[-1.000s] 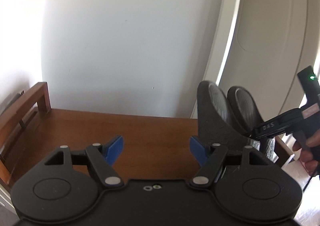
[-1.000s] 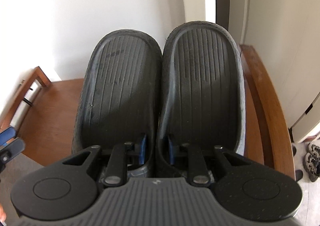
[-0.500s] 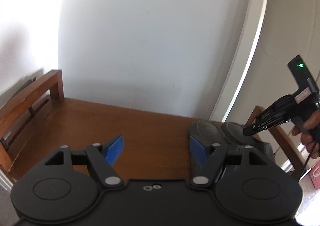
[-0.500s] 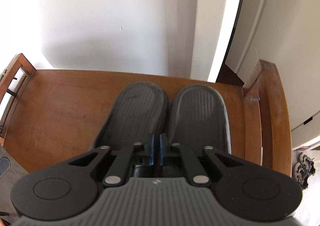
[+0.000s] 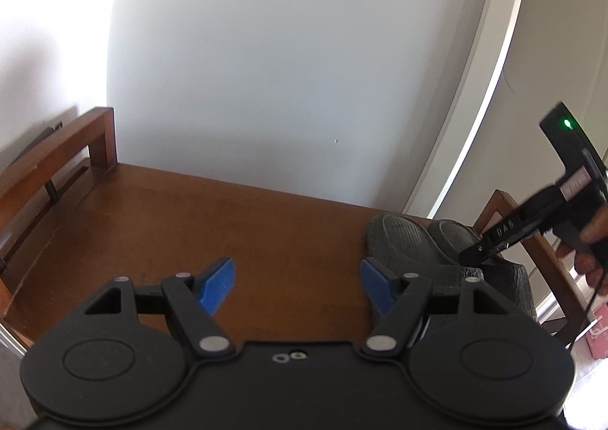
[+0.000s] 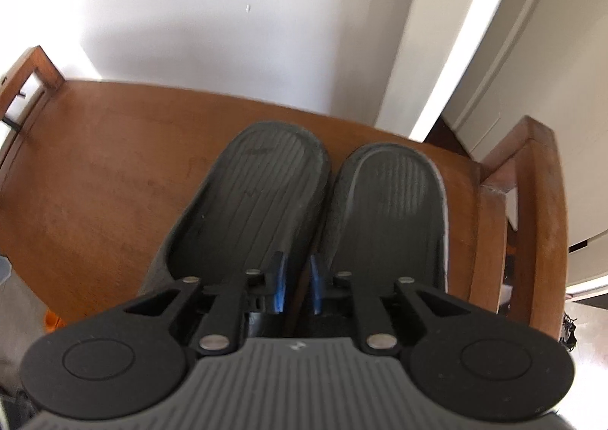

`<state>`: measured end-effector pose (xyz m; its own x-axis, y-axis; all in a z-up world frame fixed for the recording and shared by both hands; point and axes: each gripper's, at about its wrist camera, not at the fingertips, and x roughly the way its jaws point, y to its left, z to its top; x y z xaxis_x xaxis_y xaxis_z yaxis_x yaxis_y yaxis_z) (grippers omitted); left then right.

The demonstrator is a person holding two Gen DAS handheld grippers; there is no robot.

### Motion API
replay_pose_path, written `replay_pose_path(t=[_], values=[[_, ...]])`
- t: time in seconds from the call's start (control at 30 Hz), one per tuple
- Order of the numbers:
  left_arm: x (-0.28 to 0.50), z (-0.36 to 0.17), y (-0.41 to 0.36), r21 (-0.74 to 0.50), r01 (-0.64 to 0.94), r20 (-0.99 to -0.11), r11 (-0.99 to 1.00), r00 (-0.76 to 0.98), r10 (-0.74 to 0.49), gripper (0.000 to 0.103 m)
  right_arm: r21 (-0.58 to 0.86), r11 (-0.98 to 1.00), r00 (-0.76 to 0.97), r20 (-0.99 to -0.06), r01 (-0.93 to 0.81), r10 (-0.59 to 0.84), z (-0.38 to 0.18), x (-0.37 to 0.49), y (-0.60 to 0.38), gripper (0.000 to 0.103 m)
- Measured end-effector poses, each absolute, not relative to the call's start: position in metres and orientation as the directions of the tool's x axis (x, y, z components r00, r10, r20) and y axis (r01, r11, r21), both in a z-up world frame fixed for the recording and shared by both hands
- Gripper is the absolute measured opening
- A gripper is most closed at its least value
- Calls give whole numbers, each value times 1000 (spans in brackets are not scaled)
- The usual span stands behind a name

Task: Organize scattered shoes
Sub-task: 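Lower the dark grey slides onto the shelf's top board and open the right gripper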

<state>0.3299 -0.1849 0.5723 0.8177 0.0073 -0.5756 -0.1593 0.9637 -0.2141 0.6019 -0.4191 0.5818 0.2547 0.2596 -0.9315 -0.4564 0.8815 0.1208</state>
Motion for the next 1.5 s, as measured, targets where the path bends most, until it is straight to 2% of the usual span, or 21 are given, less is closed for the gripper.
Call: replay_pose_path(t=[0.03, 0.07, 0.2, 0.33, 0.43, 0.6, 0.77, 1.03, 1.3, 1.5], values=[[331, 570, -186, -219, -159, -583, 963, 813, 1, 74, 148, 878, 227, -934, -455, 276, 582, 606, -419, 56], [331, 568, -187, -225, -159, -590, 961, 808, -5, 74, 150, 877, 213, -939, -456, 271, 583, 607, -418, 62], [332, 564, -188, -233, -159, -597, 959, 802, -12, 74, 83, 877, 225, -951, -473, 211, 585, 609, -414, 65], [333, 558, -183, -235, -178, -611, 955, 792, -3, 74, 97, 884, 265, -934, -458, 240, 595, 609, -421, 66], [336, 555, -179, -245, -192, -618, 950, 786, 0, 74, 77, 896, 220, -957, -437, 189, 586, 616, -425, 68], [340, 555, -179, -242, -193, -617, 951, 787, 3, 74, 118, 897, 89, -981, -425, 171, 567, 623, -426, 69], [343, 552, -180, -248, -195, -618, 949, 786, 0, 75, 98, 874, 82, -984, -476, 156, 562, 621, -417, 68], [348, 548, -185, -261, -199, -621, 945, 784, -6, 75, 95, 874, 94, -983, -476, 159, 559, 631, -436, 34], [349, 548, -188, -249, -186, -614, 950, 789, -6, 75, 87, 905, 150, -975, -417, 163, 558, 632, -446, 39], [343, 547, -185, -218, -198, -641, 956, 767, 12, 75, 1, 895, 292, -945, -445, 147, 572, 609, -441, 44]])
